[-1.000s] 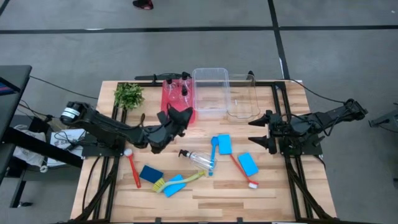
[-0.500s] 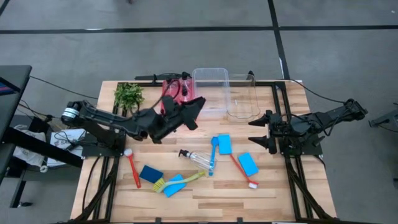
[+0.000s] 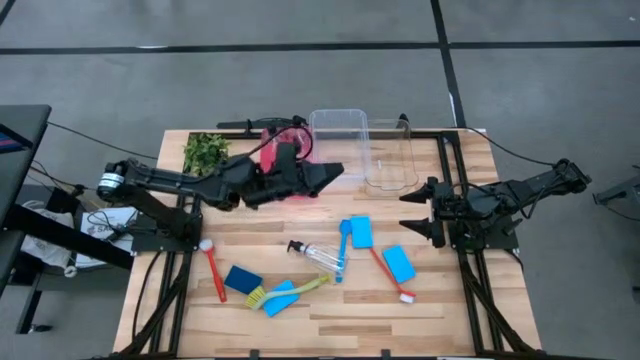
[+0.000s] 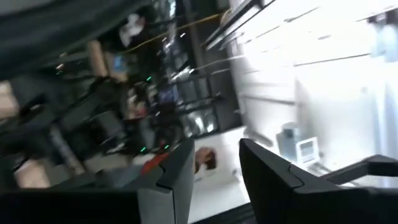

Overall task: Pick & Place Kitchen Sink Supplies
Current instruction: Put the transparent dishwashing liquid dispenser into the red bin

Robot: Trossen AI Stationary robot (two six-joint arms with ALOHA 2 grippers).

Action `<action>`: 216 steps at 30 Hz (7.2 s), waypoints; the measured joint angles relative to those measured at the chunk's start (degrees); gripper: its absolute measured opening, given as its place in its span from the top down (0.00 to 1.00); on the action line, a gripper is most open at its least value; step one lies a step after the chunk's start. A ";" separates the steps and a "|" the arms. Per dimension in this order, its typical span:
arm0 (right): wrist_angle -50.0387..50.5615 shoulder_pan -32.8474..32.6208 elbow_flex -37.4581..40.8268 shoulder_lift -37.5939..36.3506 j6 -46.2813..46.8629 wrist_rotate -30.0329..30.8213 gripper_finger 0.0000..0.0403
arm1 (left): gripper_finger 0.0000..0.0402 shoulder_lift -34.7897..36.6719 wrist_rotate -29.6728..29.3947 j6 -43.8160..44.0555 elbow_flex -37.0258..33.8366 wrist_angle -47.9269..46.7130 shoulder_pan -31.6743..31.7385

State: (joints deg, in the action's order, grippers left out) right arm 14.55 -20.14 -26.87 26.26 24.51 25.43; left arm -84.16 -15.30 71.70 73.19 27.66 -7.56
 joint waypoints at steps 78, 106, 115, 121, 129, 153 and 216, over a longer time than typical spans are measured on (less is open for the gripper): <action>0.02 0.02 0.00 -0.03 -0.02 0.02 0.06 | 0.68 -10.99 3.01 72.39 3.37 -74.71 -4.63; 0.00 0.02 0.00 -0.04 -0.02 0.00 0.06 | 0.19 -10.93 10.78 77.29 -8.61 -62.48 -3.66; 0.00 0.02 0.00 -0.04 -0.02 0.00 0.06 | 0.18 -10.97 11.72 84.07 -11.13 -59.73 -3.53; 0.00 0.01 0.00 -0.03 -0.02 0.02 0.06 | 0.18 -10.97 11.70 86.51 -11.13 -59.56 -3.53; 0.01 0.01 0.00 -0.04 -0.02 0.02 0.06 | 0.18 -10.97 11.49 87.85 -13.97 -56.48 -3.53; 0.02 0.02 0.00 -0.02 -0.02 0.02 0.06 | 0.18 -10.97 9.70 87.77 -16.72 -49.00 -3.37; 0.02 0.02 0.02 -0.02 -0.02 0.02 0.06 | 0.63 -15.61 12.21 87.78 -16.72 -47.73 -2.85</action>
State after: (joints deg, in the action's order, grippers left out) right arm 14.57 -20.12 -26.85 26.24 24.49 25.45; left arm -99.77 -3.09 159.48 56.47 -20.07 -10.41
